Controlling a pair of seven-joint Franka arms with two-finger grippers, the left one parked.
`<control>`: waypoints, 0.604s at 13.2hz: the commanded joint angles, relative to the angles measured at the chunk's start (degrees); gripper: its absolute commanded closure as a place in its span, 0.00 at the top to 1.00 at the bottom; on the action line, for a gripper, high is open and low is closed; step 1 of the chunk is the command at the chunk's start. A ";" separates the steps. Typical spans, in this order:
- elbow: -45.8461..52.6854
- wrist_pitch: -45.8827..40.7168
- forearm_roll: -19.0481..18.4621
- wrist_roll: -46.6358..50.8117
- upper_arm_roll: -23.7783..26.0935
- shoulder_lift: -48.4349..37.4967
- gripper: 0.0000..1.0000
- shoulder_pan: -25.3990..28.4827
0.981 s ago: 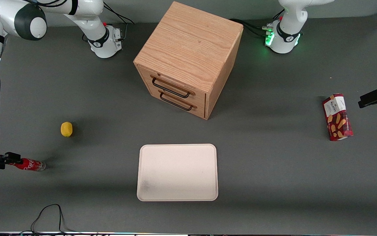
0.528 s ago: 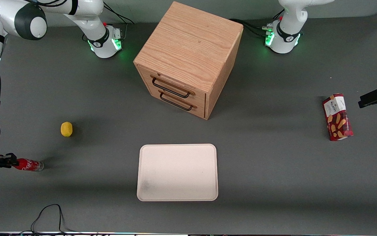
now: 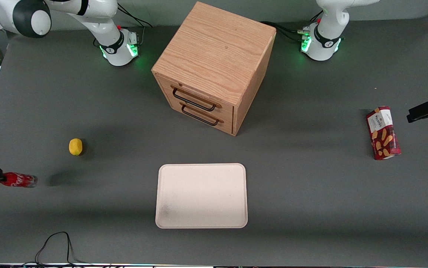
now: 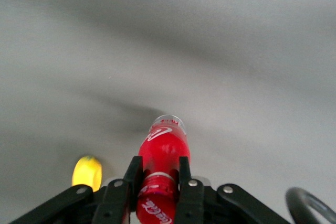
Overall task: Place coke bottle on tray
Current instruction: 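Lift the bottle with the right gripper and carry it toward the white tray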
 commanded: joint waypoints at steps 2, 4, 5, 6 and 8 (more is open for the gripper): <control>5.26 -11.56 -3.09 -0.78 0.44 -6.46 0.00 -0.01; 6.94 -16.23 -3.35 -0.79 0.44 -9.19 0.00 -0.01; 7.30 -17.99 -4.05 -0.96 0.44 -10.77 0.00 -0.01; 7.39 -18.35 -4.14 -1.14 0.53 -11.39 0.00 -0.01; 7.39 -18.27 -4.15 -1.05 2.19 -12.10 0.00 -0.01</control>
